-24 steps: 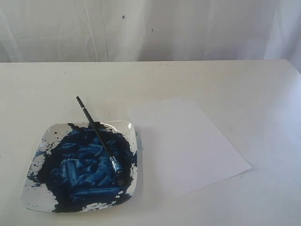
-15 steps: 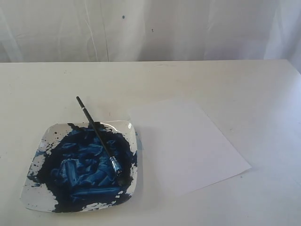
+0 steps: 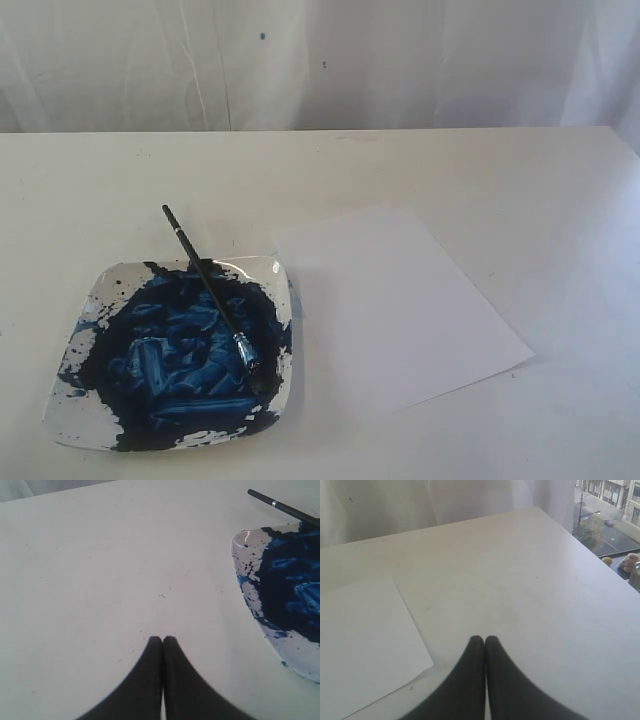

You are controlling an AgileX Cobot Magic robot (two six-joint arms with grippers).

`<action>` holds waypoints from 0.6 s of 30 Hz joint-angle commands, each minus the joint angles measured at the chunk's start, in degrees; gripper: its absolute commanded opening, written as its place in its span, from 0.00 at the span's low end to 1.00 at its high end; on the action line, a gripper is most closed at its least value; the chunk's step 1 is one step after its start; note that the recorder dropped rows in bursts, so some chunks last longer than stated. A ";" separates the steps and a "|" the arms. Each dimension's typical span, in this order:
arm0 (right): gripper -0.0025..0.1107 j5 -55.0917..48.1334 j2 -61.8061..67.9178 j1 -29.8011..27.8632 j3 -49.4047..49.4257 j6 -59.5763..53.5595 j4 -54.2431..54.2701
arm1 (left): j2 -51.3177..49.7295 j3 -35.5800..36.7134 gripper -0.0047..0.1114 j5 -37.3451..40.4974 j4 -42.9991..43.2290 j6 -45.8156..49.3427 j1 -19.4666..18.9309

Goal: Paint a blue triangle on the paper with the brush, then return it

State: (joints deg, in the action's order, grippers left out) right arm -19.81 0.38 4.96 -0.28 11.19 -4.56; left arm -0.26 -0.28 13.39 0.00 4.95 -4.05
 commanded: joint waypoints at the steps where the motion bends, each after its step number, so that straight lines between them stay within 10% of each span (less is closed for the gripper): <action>1: 0.02 0.14 -0.38 -0.45 0.28 0.05 -0.08 | 0.26 0.28 0.04 -0.02 0.36 0.45 0.18; 18: 0.02 0.14 -0.38 -0.45 0.28 0.05 -0.08 | 0.26 0.28 0.04 -1.70 0.46 0.45 0.18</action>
State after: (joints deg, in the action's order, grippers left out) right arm -19.81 0.38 4.96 -0.28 11.19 -4.56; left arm -0.26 -0.28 13.17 0.44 5.26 -4.05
